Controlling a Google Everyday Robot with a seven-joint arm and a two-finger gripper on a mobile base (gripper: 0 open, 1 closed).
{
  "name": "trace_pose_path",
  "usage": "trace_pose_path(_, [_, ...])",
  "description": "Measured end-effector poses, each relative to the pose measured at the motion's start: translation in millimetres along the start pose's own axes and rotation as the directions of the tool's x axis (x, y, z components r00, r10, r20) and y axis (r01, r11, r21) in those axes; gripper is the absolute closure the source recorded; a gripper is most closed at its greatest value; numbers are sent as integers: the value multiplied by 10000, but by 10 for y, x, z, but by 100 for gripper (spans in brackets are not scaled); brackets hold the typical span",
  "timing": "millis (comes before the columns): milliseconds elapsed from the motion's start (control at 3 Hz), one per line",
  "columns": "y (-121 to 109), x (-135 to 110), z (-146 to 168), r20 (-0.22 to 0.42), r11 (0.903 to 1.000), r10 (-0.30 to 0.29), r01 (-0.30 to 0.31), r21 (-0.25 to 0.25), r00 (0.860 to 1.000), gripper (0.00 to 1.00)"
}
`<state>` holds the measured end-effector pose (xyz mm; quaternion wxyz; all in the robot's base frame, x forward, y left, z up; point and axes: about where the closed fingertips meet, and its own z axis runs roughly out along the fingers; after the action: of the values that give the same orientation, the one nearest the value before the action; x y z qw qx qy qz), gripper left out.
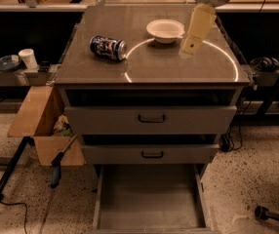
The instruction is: Place pepsi can into bottom drawer
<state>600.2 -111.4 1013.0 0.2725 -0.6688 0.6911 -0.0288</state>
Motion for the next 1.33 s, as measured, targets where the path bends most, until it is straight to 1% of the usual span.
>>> trace_pose_path(333, [-155, -211, 204, -195, 9970, -671, 678, 385, 9976, 0])
trace_pose_path(667, [-310, -274, 364, -663, 9916, -1078, 1121, 649, 9920, 0])
trace_pose_path(1000, [-514, -296, 587, -982, 9878, -1303, 1377, 726, 9866, 0])
trace_pose_path(1333, [-557, -298, 703, -976, 9877, -1312, 1386, 731, 9865, 0])
